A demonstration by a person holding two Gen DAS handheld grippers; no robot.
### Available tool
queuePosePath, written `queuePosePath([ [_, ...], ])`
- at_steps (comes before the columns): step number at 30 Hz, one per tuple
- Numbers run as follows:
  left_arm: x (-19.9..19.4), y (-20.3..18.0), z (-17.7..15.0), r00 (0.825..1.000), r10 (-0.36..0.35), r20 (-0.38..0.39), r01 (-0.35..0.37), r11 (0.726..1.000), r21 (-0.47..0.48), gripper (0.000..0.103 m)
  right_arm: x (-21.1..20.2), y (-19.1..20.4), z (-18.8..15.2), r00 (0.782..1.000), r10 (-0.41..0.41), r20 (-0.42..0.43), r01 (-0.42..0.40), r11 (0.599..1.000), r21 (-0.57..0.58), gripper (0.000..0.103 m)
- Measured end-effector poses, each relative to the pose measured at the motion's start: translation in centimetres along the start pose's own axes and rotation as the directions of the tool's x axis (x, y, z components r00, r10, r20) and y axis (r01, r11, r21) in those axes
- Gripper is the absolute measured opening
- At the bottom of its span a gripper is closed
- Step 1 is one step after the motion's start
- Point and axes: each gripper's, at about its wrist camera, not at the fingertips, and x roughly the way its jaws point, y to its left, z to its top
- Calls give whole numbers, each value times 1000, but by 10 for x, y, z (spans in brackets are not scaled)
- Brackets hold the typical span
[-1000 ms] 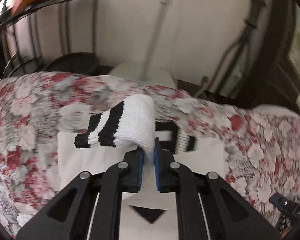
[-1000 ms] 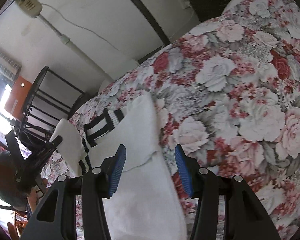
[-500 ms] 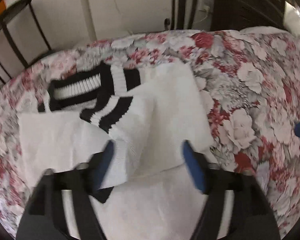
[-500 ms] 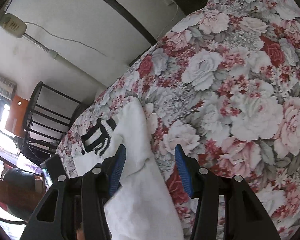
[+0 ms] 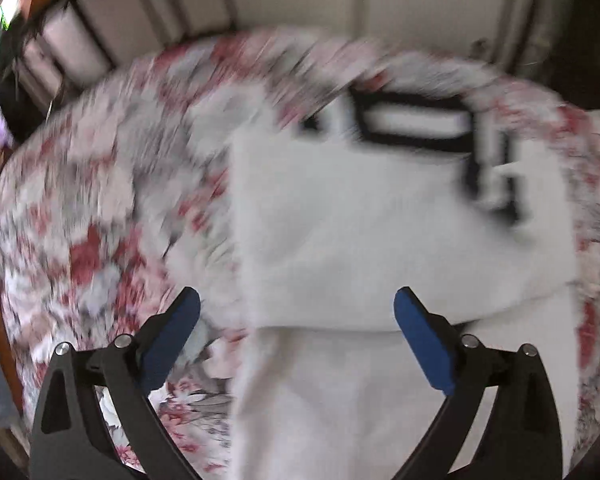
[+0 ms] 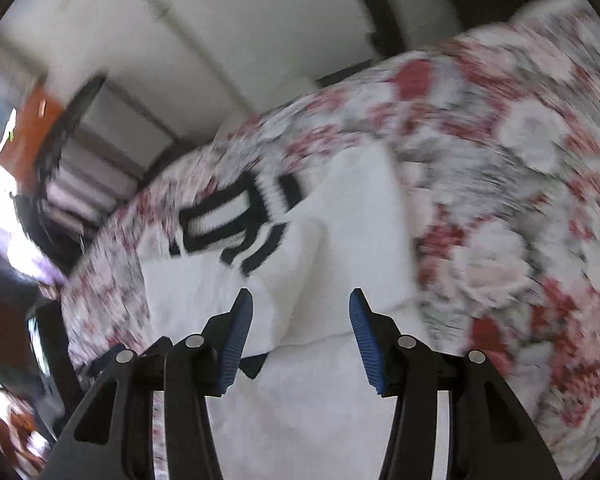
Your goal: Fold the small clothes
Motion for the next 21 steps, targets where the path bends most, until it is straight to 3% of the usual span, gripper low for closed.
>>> queuePosePath([
  [2, 22, 10, 3, 998, 30, -61, -29, 1000, 8, 95, 18, 29, -4, 999, -43, 3, 43, 991, -127, 51],
  [4, 31, 12, 5, 997, 57, -55, -56, 998, 29, 95, 38, 57, -12, 994, -109, 19, 110, 957, -268, 51],
  [9, 45, 11, 12, 995, 81, -58, -78, 996, 51, 95, 84, 82, -15, 976, -209, 59, 213, 872, -440, 50],
  [11, 48, 10, 13, 995, 81, -61, -78, 996, 51, 96, 92, 78, -11, 963, -251, 96, 266, 846, -462, 40],
  [12, 51, 8, 13, 994, 93, -59, -89, 994, 62, 97, 92, 72, -9, 960, -261, 100, 278, 849, -450, 25],
  [13, 53, 6, 12, 993, 105, -56, -100, 992, 71, 99, 90, 58, -4, 962, -258, 86, 271, 880, -390, 24],
  [14, 56, 5, 11, 992, 114, -54, -110, 991, 72, 99, 85, 30, 3, 972, -228, 49, 233, 938, -258, 24],
  [16, 56, 5, 10, 991, 116, -59, -113, 992, 62, 99, 77, -14, 8, 991, -135, -15, 134, 990, -32, 27],
  [17, 55, 5, 10, 991, 117, -59, -114, 992, 58, 99, 72, -43, 6, 997, -64, -34, 67, 991, 114, 28],
  [18, 55, 4, 9, 991, 121, -58, -118, 992, 55, 99, 66, -74, 1, 998, 53, -34, -41, 960, 277, 25],
  [21, 50, 4, 5, 990, 127, -59, -124, 991, 44, 99, 57, -104, -2, 981, 192, -13, -166, 878, 450, 25],
])
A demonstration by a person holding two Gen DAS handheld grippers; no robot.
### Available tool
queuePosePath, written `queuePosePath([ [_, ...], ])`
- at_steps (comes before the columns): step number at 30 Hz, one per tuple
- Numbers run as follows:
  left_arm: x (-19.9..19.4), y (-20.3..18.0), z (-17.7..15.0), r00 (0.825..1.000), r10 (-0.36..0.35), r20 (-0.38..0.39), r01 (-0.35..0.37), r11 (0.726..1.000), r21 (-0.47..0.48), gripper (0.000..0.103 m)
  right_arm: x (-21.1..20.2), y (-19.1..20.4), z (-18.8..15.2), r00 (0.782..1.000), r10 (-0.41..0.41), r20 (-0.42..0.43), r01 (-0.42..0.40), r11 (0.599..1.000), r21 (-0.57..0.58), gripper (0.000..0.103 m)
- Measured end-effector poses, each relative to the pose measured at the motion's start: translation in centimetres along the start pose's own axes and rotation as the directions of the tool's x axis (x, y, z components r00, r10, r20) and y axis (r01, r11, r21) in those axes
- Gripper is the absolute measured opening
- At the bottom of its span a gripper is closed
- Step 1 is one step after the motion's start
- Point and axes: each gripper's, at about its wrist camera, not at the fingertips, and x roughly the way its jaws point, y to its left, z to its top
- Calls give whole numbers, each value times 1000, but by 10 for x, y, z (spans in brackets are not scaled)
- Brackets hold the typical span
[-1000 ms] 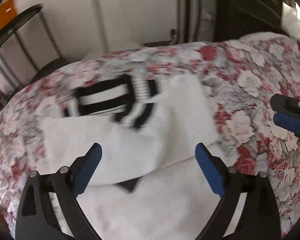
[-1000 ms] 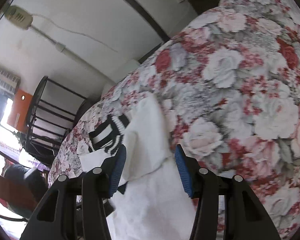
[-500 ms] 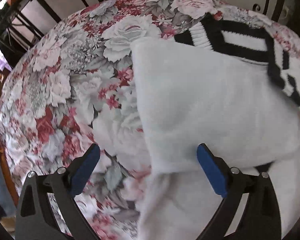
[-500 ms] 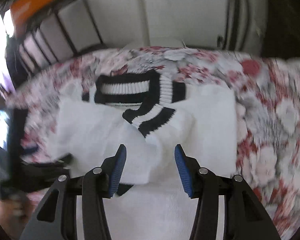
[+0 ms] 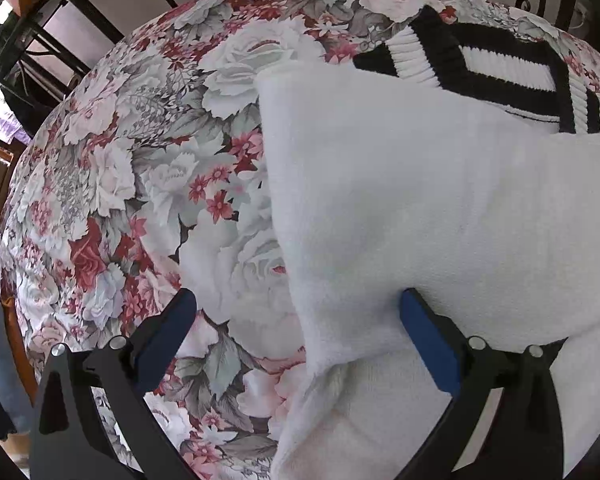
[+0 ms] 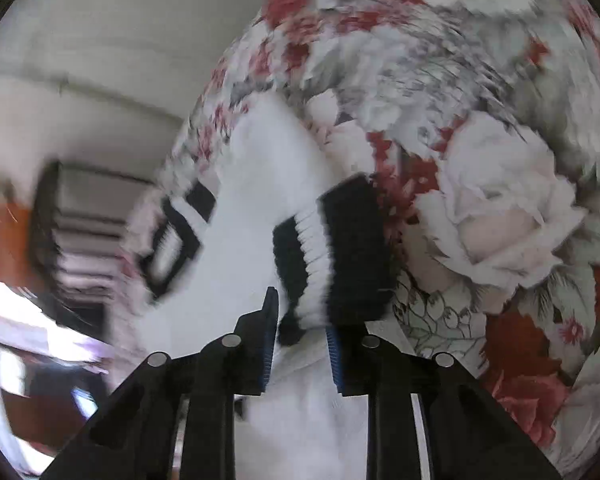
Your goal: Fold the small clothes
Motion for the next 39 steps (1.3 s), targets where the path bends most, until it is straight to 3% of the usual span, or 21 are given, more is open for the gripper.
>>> queuePosePath([
  [5, -27, -2, 0, 994, -43, 99, 44, 999, -9, 99, 7, 27, -3, 999, -39, -6, 38, 991, -129, 33],
  [6, -27, 1, 3, 993, -46, 108, 46, 999, 0, 99, 11, 30, -4, 997, -78, 7, 79, 985, -151, 27],
  [7, -26, -2, 4, 994, -39, 106, 38, 999, 16, 99, 11, 31, -6, 994, -108, 27, 111, 980, -164, 12],
  [10, -10, -5, 4, 997, 14, 69, -17, 999, 30, 99, -7, 59, -10, 983, -106, 148, 149, 939, -311, 12],
  [12, 0, 1, 2, 999, -8, 43, 8, 1000, 4, 99, -1, 65, -11, 971, -168, 168, 220, 901, -372, 12],
  [14, 8, 4, 0, 1000, -22, 16, 22, 1000, -6, 99, 23, 35, -9, 961, -266, 74, 276, 909, -312, 14],
  [17, 10, 11, 0, 999, -48, 1, 48, 998, -40, 99, 12, 17, -4, 985, -169, 41, 174, 969, -174, 16],
  [18, 6, 18, 3, 998, -58, 5, 58, 996, -69, 99, -2, 21, 0, 985, -150, 86, 162, 975, -150, 19],
  [20, -8, 28, 7, 997, -19, 72, 27, 994, -107, 99, -24, 29, 3, 957, -202, 209, 238, 957, -165, 27],
  [21, -13, 35, 11, 995, 1, 104, 12, 993, -119, 99, -35, 34, 3, 921, -258, 293, 316, 933, -173, 27],
  [22, -18, 40, 13, 991, -5, 135, 23, 990, -138, 99, -39, 38, 3, 907, -260, 332, 333, 925, -183, 27],
  [23, -21, 44, 16, 987, -52, 154, 76, 985, -156, 98, -37, 45, 1, 909, -234, 345, 323, 919, -227, 27],
  [25, -13, 42, 23, 984, -117, 137, 137, 980, -143, 98, -18, 57, 1, 937, -213, 277, 301, 895, -328, 24],
  [27, 0, 31, 25, 992, -83, 94, 92, 991, -101, 98, 8, 60, -5, 950, -246, 194, 305, 866, -396, 23],
  [28, 15, 27, 25, 998, -51, 46, 54, 996, -73, 99, 27, 54, -8, 946, -297, 131, 325, 850, -414, 23],
  [29, 27, 28, 23, 997, -79, 20, 80, 993, -81, 99, 38, 48, -11, 942, -320, 100, 331, 841, -429, 21],
  [30, 31, 33, 21, 994, -112, 13, 113, 987, -118, 99, 38, 47, -14, 932, -336, 136, 361, 820, -445, 13],
  [31, 32, 40, 23, 989, -147, 0, 146, 977, -157, 99, 36, 51, -14, 929, -343, 140, 368, 815, -447, 15],
  [34, 17, 63, 39, 971, -225, 81, 238, 945, -227, 98, 16, 70, -8, 956, -241, 168, 291, 853, -432, 16],
  [36, 10, 74, 52, 974, -189, 126, 215, 948, -237, 98, 9, 75, -5, 956, -229, 186, 289, 851, -439, 19],
  [39, 29, 89, 68, 982, -162, 98, 183, 942, -282, 98, 8, 64, -2, 956, -241, 168, 289, 869, -401, 20],
])
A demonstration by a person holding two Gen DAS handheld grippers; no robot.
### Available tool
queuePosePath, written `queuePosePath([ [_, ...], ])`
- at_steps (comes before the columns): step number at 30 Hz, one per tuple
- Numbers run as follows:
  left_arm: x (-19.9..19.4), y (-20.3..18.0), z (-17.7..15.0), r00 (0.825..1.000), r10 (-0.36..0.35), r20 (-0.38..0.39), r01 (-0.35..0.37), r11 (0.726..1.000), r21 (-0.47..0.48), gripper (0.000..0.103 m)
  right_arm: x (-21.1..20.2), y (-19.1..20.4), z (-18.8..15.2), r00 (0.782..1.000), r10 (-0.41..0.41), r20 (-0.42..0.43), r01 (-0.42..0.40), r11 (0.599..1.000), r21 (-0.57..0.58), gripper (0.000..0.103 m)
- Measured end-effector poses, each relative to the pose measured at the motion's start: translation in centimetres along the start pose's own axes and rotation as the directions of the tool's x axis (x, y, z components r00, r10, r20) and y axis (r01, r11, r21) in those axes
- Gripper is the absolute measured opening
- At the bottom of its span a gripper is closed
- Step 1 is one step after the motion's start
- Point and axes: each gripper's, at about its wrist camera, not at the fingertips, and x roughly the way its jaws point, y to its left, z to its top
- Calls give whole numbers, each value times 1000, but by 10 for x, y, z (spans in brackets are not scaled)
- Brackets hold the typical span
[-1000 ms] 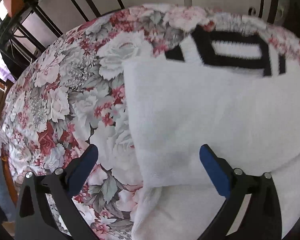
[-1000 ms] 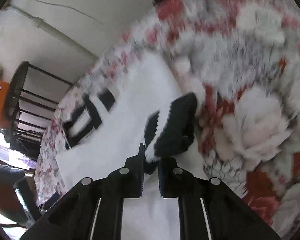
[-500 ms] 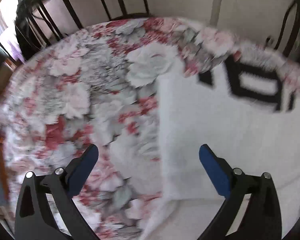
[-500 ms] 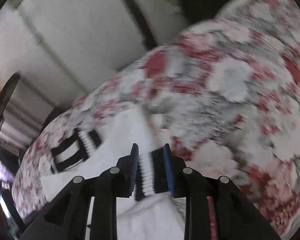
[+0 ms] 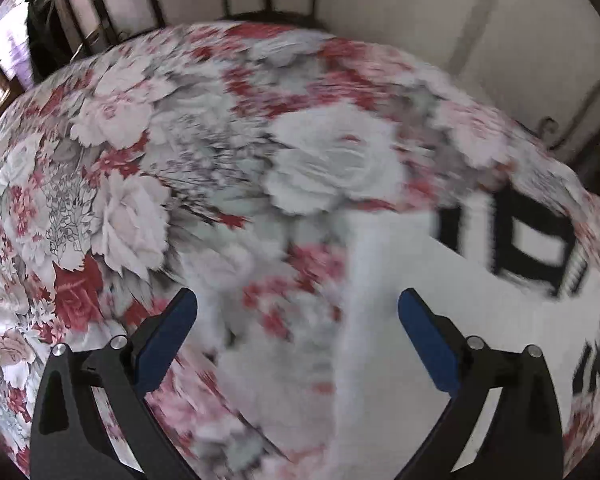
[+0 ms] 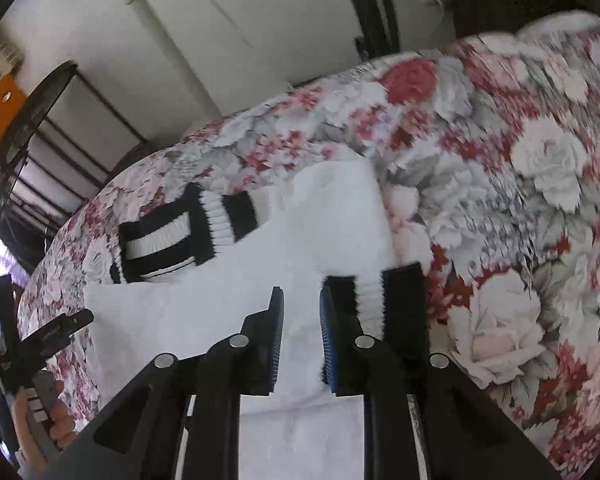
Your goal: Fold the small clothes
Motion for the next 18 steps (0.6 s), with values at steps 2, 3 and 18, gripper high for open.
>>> queuePosePath([
  [2, 30, 10, 6, 997, 28, -72, -29, 1000, -11, 99, 5, -5, -1, 1000, -4, -31, 5, 1000, 21, 21],
  [3, 38, 12, 7, 996, 19, -88, -21, 1000, -16, 99, 17, 0, -2, 999, -17, -52, 19, 1000, 23, 20],
  [18, 19, -73, -48, 997, 41, -66, -24, 971, 237, 99, 27, -9, -18, 989, -42, -141, 41, 999, -10, 9],
])
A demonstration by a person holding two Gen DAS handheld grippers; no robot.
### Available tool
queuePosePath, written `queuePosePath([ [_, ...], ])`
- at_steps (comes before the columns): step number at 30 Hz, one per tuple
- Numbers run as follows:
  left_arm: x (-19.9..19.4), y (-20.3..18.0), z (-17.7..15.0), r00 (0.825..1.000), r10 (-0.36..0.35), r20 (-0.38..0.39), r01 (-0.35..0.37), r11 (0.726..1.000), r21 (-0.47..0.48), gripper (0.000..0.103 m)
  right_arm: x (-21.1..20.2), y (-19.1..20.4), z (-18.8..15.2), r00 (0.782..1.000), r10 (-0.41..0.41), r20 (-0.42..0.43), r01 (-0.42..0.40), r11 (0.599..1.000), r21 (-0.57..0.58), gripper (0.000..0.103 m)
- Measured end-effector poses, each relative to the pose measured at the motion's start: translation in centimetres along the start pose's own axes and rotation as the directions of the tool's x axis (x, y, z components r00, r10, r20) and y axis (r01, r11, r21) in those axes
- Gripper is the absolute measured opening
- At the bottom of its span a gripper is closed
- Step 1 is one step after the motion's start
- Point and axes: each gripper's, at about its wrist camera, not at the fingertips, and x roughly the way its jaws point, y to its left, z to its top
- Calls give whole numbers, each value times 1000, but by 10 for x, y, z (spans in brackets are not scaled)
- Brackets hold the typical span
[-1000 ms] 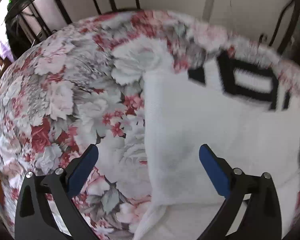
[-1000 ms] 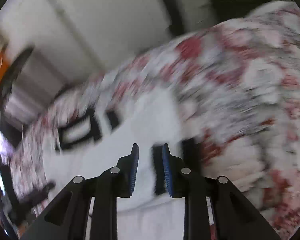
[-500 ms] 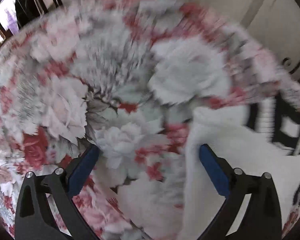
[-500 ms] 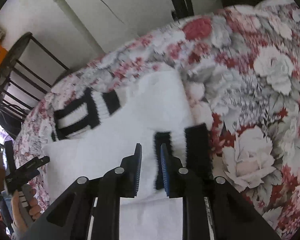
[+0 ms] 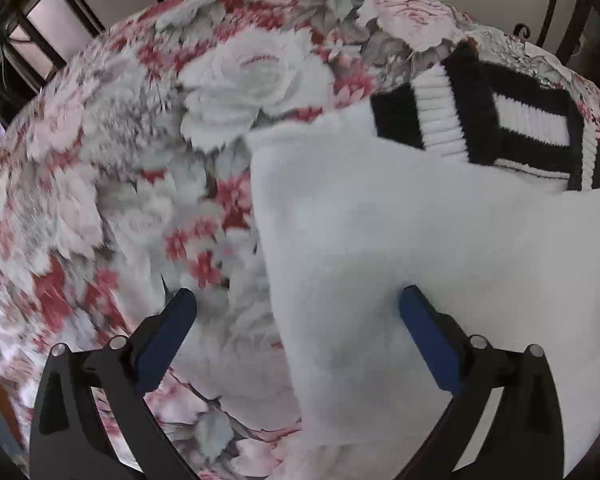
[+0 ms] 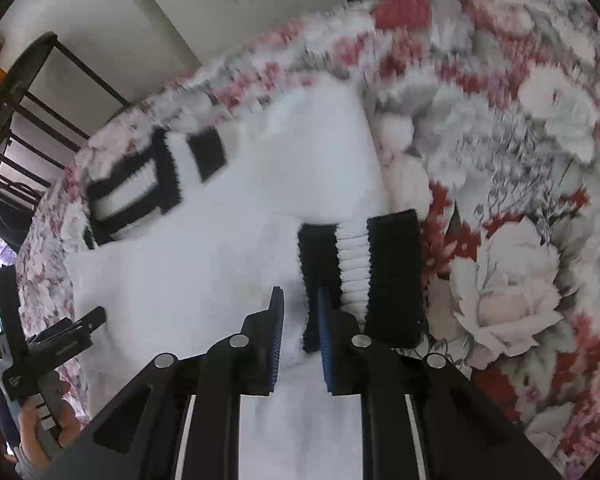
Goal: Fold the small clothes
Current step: 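Release the cuff and smooth the folded sweater side with the right tool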
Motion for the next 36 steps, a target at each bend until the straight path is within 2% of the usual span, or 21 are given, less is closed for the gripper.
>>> queuePosePath([
  [2, -9, 6, 5, 999, -28, -23, 27, 999, -45, 98, -12, 0, 3, 1000, 11, 5, -11, 999, 31, 13],
  [3, -18, 11, 6, 999, -35, -2, 34, 998, -54, 97, -26, 3, 5, 999, 32, 33, -33, 999, 30, 14],
  [5, -40, 24, 10, 997, -55, 61, 58, 997, -52, 97, -42, 11, 4, 998, 24, 66, -24, 1000, -11, 16],
  [6, -48, 23, 7, 996, -63, 68, 66, 997, -36, 97, -45, 16, 2, 998, 18, 63, -16, 999, -38, 17],
  [7, -49, 20, 4, 997, -58, 57, 59, 998, -14, 97, -44, 20, -1, 999, 20, 50, -18, 999, -46, 17],
  [9, -31, 13, -6, 999, 33, -11, -33, 997, 70, 98, -28, 24, -10, 1000, 16, -24, -17, 999, -51, 17],
  [10, -15, 10, -13, 994, 93, -57, -86, 990, 109, 99, -16, 24, -15, 997, 3, -77, -8, 998, -61, 20],
  [11, -6, 16, -29, 991, 109, -84, -98, 988, 123, 99, -2, 25, -20, 992, -11, -128, 1, 997, -74, 20],
  [13, -4, 25, -34, 994, 63, -92, -58, 997, 54, 99, 9, 16, -28, 987, 1, -163, -6, 999, -35, 21],
  [15, -18, 32, -30, 995, 33, -96, -32, 999, 18, 99, -8, 16, -26, 988, 15, -153, -15, 1000, 2, 23],
  [17, -42, 38, -30, 999, 32, -31, -32, 999, 6, 99, -36, 26, -25, 996, 0, -84, -4, 999, -55, 24],
  [19, -58, 40, -39, 999, 22, -24, -21, 1000, 9, 99, -54, 31, -30, 998, 1, -65, -6, 997, -81, 31],
  [21, -65, 42, -52, 999, 6, -39, -6, 1000, 14, 99, -66, 31, -39, 996, 18, -83, -25, 996, -86, 33],
  [24, -69, 52, -94, 995, -26, -95, 27, 1000, 4, 99, -86, 27, -58, 996, 16, -87, -25, 994, -107, 33],
  [27, -90, 43, -140, 985, -115, -128, 110, 993, -44, 98, -107, 7, -83, 995, 15, -95, -23, 996, -87, 33],
  [30, -105, 43, -166, 979, -154, -131, 149, 988, -47, 98, -125, -11, -101, 996, 30, -87, -33, 999, -35, 33],
  [33, -121, 31, -198, 979, -152, -134, 148, 988, -40, 98, -142, -35, -117, 995, 59, -77, -57, 998, 24, 34],
  [36, -133, 21, -231, 962, -213, -171, 202, 976, -81, 98, -150, -56, -134, 993, 79, -87, -71, 993, 94, 34],
])
